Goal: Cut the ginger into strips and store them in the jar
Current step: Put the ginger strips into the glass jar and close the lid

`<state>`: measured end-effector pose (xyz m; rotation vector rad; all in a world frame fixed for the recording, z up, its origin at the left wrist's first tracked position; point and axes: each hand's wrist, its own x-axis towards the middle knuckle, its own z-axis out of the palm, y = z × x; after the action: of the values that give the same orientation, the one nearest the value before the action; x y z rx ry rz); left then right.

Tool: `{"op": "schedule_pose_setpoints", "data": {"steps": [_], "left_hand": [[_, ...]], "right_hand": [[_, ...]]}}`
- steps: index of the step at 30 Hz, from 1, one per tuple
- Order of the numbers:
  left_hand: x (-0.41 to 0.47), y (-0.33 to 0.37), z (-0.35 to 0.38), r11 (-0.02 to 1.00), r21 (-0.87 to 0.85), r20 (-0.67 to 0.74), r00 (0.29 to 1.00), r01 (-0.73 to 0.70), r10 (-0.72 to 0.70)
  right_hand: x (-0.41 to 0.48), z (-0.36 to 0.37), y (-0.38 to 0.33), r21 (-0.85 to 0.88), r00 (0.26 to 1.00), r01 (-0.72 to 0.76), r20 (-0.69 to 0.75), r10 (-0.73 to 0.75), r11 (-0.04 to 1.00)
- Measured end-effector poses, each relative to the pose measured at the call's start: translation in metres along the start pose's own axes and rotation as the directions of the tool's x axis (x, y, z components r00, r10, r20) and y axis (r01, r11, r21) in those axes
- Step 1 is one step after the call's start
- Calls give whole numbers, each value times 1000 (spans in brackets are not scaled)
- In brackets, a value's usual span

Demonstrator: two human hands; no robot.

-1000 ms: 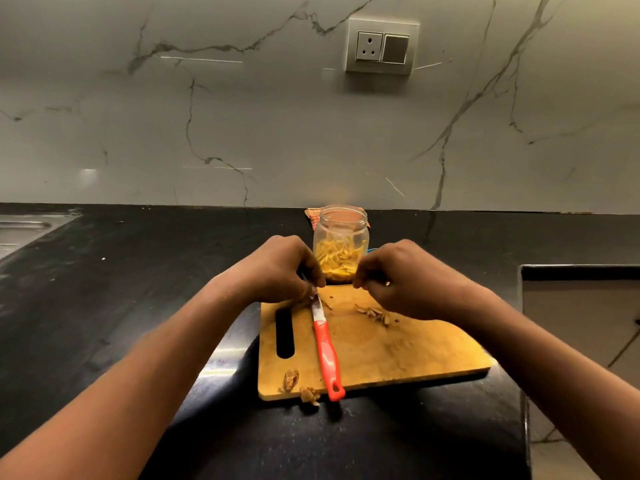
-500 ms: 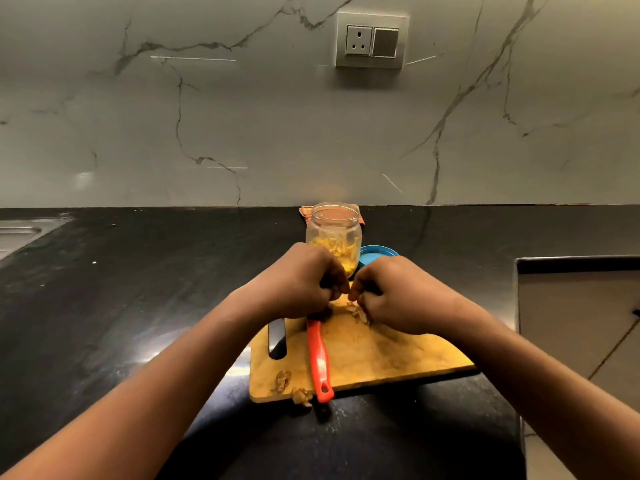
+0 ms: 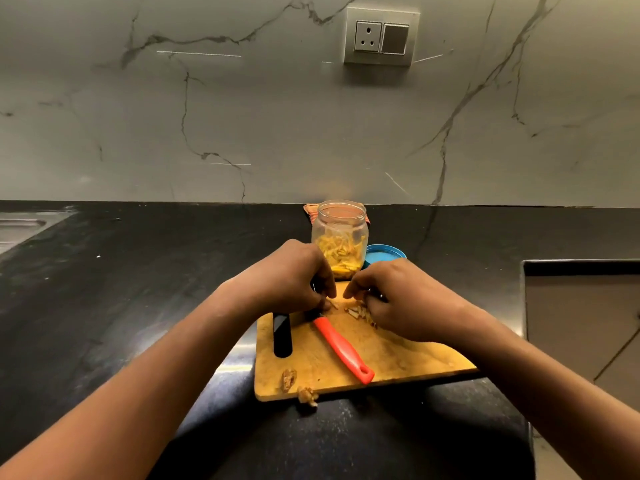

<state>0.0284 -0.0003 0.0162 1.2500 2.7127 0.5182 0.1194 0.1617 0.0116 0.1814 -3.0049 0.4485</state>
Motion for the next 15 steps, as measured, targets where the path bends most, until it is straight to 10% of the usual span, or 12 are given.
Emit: {"op": "schedule_pose_setpoints", "data": {"steps": [15], "left_hand": [[7,-3,11,983,119,31,990,-137,134]], "right_hand": [[8,-16,-2,-4,986,39,160,-38,999]]}}
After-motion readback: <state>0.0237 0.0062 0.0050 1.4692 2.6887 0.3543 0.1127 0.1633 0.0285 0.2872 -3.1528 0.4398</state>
